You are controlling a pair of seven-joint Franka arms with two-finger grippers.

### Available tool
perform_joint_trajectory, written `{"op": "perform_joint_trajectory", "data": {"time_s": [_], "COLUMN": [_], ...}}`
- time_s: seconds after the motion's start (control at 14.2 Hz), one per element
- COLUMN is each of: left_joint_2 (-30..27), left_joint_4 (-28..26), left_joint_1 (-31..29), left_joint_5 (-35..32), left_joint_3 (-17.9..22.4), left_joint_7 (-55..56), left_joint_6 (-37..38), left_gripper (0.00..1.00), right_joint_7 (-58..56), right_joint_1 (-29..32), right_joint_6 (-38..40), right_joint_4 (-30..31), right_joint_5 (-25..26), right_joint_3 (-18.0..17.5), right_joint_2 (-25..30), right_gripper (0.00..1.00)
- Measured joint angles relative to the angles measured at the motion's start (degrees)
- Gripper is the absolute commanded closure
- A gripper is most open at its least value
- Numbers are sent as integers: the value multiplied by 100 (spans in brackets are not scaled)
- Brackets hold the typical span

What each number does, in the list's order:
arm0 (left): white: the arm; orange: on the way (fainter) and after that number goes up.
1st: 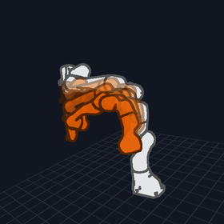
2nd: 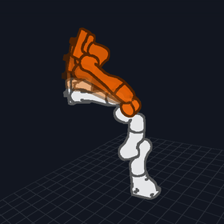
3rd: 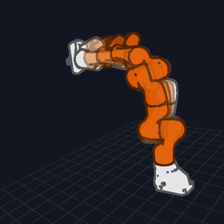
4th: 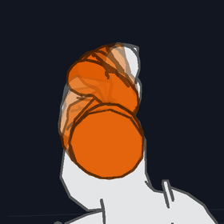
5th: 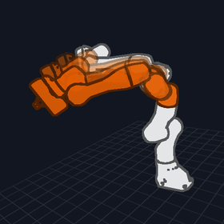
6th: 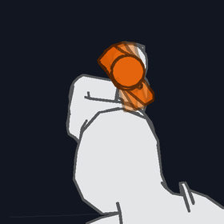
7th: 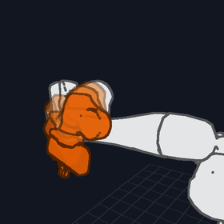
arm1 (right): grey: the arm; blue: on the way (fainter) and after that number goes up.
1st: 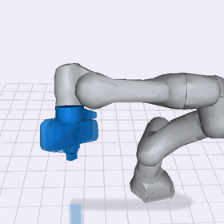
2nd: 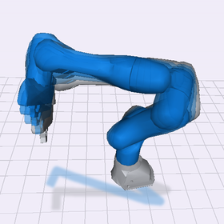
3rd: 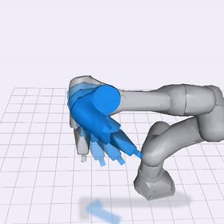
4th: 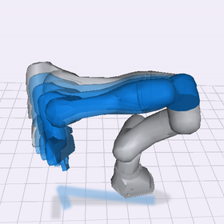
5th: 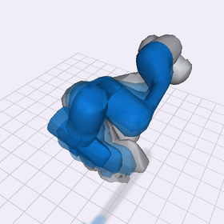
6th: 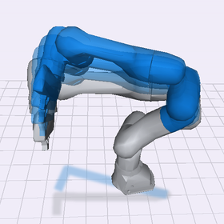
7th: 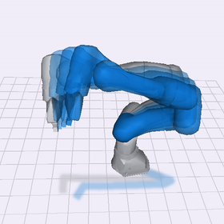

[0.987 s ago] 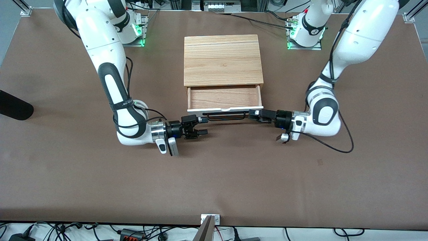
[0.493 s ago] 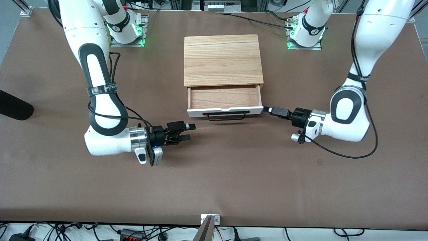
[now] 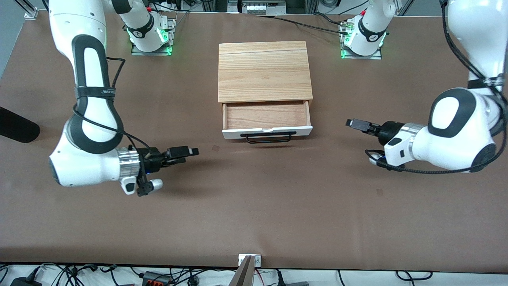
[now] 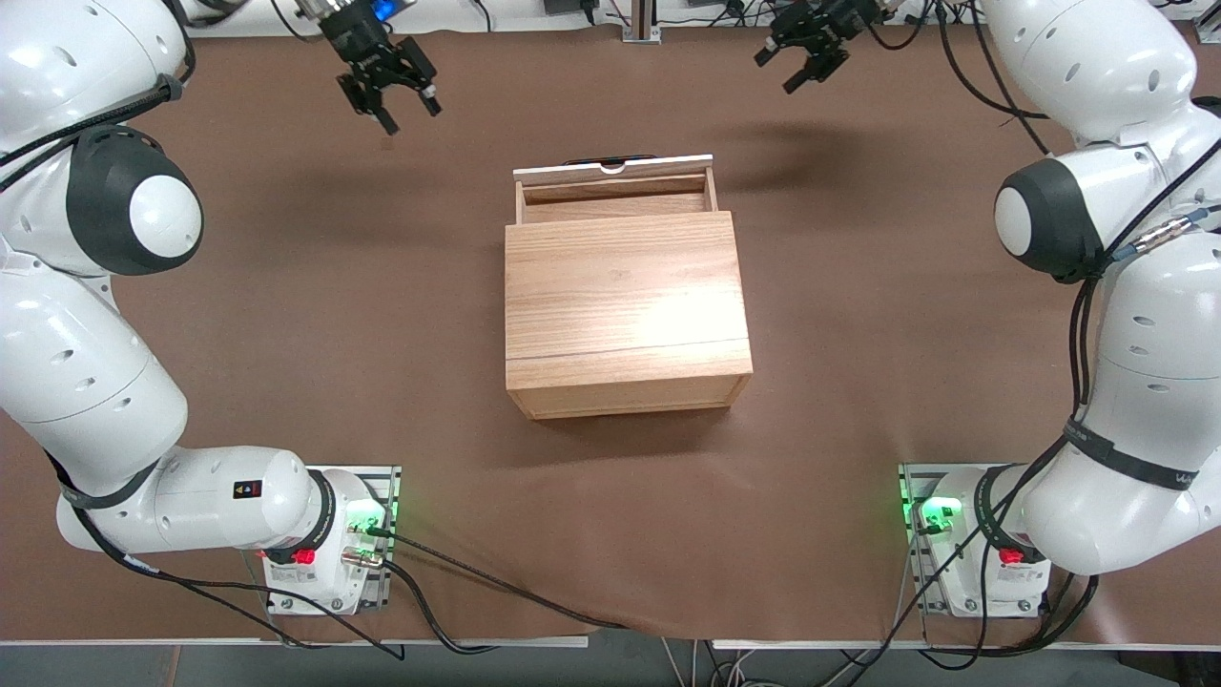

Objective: Pull top drawer with both arms simultaneously

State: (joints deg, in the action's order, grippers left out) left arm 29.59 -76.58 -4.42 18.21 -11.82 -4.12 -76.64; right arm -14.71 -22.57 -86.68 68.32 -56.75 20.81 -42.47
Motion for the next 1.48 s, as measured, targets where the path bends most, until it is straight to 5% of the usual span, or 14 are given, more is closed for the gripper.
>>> {"op": "perform_joint_trajectory", "data": {"time_s": [0.35, 0.56, 0.7, 0.92, 1.27, 1.48], "left_joint_2": [-115, -501, -906, -1843, -2944, -3219], "left_joint_4": [1192, 1450, 1173, -106, -1938, -2451], "left_joint_1": [174, 714, 806, 599, 197, 199], "left_joint_5": [-1699, -2276, -2317, -2299, -1883, -1874], "left_joint_3": [-18, 305, 393, 486, 660, 767], "left_joint_7": [218, 472, 847, 1146, 1160, 1127], "left_joint_6": [918, 1014, 746, -182, -1593, -2057], "left_gripper": [0, 0, 0, 0, 0, 0], "right_joint_7": [896, 1058, 1111, 1112, 1113, 1209], "right_joint_1": [-24, -138, -195, -183, 545, 1182], "right_joint_6": [628, 677, 676, 663, -34, -355], "right_joint_4": [-120, -321, -397, -455, -281, 173], "right_joint_5": [767, 1626, 1810, 2263, 4219, 5282], "right_joint_3": [633, 1018, 1283, 1500, 346, -455], "right_joint_2": [185, 230, 293, 523, 1429, 2037], "right_gripper": [0, 0, 0, 0, 0, 0]}}
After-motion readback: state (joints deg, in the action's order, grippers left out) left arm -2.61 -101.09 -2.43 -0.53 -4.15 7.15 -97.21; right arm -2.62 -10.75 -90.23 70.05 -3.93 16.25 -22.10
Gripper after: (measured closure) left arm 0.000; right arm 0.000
